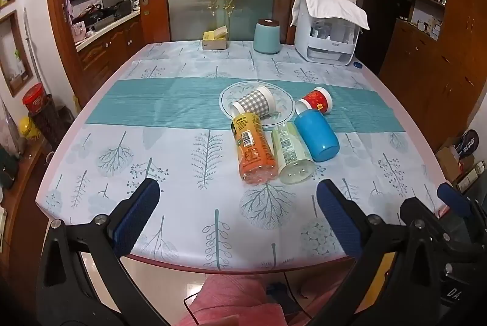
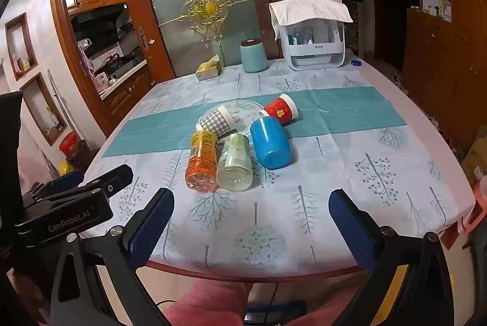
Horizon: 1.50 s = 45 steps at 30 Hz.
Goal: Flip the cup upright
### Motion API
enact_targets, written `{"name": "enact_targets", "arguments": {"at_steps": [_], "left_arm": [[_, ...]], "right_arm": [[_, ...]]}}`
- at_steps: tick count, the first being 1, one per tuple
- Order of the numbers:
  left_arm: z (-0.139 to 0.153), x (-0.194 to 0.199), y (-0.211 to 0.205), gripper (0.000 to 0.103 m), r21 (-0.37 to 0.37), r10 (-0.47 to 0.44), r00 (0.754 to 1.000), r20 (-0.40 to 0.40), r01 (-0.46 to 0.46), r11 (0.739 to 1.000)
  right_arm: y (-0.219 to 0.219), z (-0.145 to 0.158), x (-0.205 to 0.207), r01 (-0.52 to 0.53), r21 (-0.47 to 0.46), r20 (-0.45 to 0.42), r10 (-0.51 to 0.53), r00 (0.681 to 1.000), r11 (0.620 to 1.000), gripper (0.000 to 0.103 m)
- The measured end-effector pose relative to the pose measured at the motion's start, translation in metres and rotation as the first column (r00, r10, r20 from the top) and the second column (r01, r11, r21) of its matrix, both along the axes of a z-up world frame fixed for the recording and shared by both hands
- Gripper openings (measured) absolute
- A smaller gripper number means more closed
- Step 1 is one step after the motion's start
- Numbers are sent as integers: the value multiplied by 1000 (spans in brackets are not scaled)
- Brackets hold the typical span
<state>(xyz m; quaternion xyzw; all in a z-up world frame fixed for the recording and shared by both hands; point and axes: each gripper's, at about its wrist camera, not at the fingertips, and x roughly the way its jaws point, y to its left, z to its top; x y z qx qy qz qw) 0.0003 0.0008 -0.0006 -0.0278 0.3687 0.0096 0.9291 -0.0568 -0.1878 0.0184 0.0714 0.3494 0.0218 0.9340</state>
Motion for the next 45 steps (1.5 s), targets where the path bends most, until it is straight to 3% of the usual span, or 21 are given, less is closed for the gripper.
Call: {"name": "enact_targets", "arguments": {"at_steps": [45], "left_arm": [[1, -1, 10, 102, 29, 22, 1000, 5, -22, 999]], "right_arm": [[23, -13, 25, -36, -29, -39, 35, 999, 999, 103]]}}
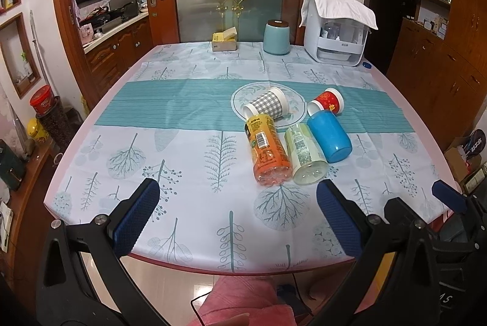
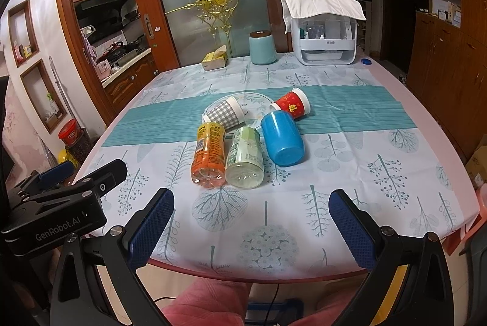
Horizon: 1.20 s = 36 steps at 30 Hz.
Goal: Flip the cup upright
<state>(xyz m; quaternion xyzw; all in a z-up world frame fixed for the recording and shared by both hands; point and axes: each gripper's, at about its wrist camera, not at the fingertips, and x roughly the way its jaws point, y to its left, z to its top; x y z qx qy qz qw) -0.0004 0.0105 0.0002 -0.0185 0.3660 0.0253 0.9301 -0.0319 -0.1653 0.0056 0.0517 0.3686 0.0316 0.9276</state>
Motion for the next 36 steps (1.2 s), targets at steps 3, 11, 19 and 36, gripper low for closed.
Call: {"name": "enact_targets", "arguments": {"at_steps": [3, 11, 19, 36], "left_arm": [[0, 0, 1, 102, 2, 1, 1000, 1, -1, 1000], [0, 2, 3, 102, 3, 4, 1000, -1, -4, 1000], [-1, 4, 5, 102, 0, 5, 1000, -3, -5, 1000], [-10, 20, 2, 102, -32, -7, 999, -39, 6, 999]], "right_arm": [[1, 0, 1, 0, 1, -1, 0, 1000, 1000, 103], [2, -1, 1, 0, 0, 1, 0, 1000, 1000, 103], [3, -1, 1, 1, -2, 3, -1, 1000, 1000, 103], [1, -7, 12, -1, -3, 20, 1, 1000, 1000, 103]]}}
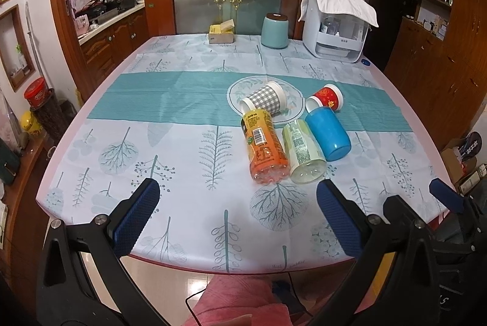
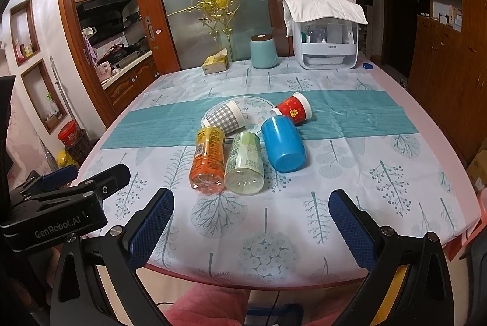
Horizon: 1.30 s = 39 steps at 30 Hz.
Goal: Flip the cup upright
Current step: 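Move the left gripper down around the lying orange juice bottle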
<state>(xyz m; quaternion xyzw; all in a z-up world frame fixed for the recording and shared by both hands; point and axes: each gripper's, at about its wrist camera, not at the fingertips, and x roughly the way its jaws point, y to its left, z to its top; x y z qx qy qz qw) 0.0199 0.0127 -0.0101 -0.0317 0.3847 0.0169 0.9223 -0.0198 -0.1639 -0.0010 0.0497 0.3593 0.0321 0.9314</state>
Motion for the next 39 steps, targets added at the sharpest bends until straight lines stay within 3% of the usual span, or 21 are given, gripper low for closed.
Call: {"name": "enact_targets", "arguments": {"at_steps": [10, 19, 26, 33, 39], "left_arm": [[-30, 49, 8, 102, -80, -27, 994, -106, 19, 997], [-76, 127, 16, 102, -173, -24, 974, -226, -16, 985], [-122, 188, 18, 98, -270, -53, 939, -341, -43, 962], [-159, 228, 12, 91, -286, -47, 915, -401, -76, 955], [-176, 245, 6, 83, -309, -56, 909, -412, -82, 948]], "right_arm": [[0, -22, 33, 23, -36, -11, -23, 1000, 999, 103], [-5, -63, 86, 22, -51, -53, -25, 998, 998, 103], [-17, -102, 133, 40, -19, -115, -42, 992, 999, 103], [-30, -131, 165, 43, 2, -151, -42, 988, 999, 103], [-38, -148, 179, 53, 11, -181, -50, 982, 999, 103]]}}
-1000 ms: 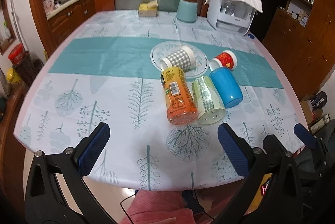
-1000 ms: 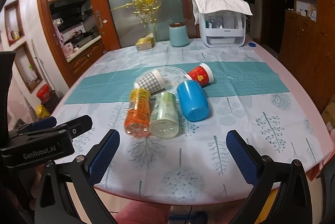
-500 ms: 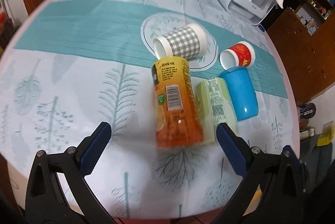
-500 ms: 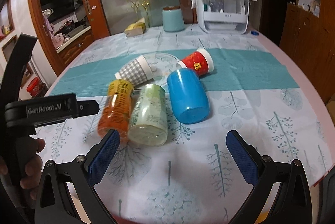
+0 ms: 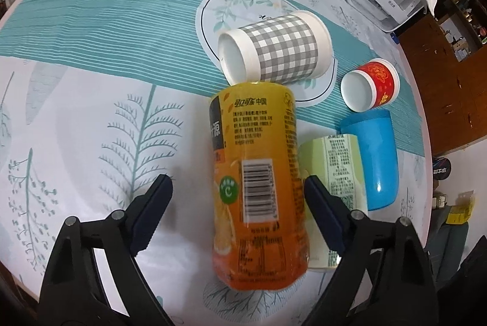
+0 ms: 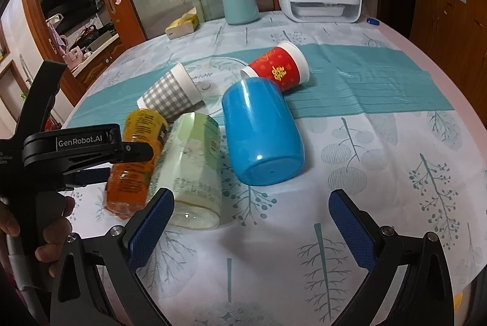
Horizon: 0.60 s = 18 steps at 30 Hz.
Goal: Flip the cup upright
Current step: 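Move the left gripper down around the lying orange juice bottle, then close the left gripper on the orange bottle and lift it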
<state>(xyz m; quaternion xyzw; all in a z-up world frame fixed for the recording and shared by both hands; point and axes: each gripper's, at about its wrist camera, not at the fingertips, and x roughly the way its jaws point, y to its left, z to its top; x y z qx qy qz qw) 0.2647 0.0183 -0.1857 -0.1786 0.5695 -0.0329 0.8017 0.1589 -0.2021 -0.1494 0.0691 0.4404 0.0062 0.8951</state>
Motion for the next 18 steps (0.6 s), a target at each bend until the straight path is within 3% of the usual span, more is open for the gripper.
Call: {"name": "enact_targets", "arguments": {"at_steps": [5, 8, 18], "left_arm": [[-6, 2, -2, 67, -58, -22, 1000, -15, 21, 998], [-4, -1, -4, 56, -56, -32, 999, -13, 31, 998], [22, -30, 0, 55, -31, -37, 999, 36, 38, 999]], "right_arm": [[0, -3, -2, 4, 6, -6, -4, 1000, 1000, 103], [0, -2, -1, 2, 5, -1, -2, 1000, 1000, 103], [3, 18, -27, 8, 5, 36, -8, 999, 1000, 103]]}}
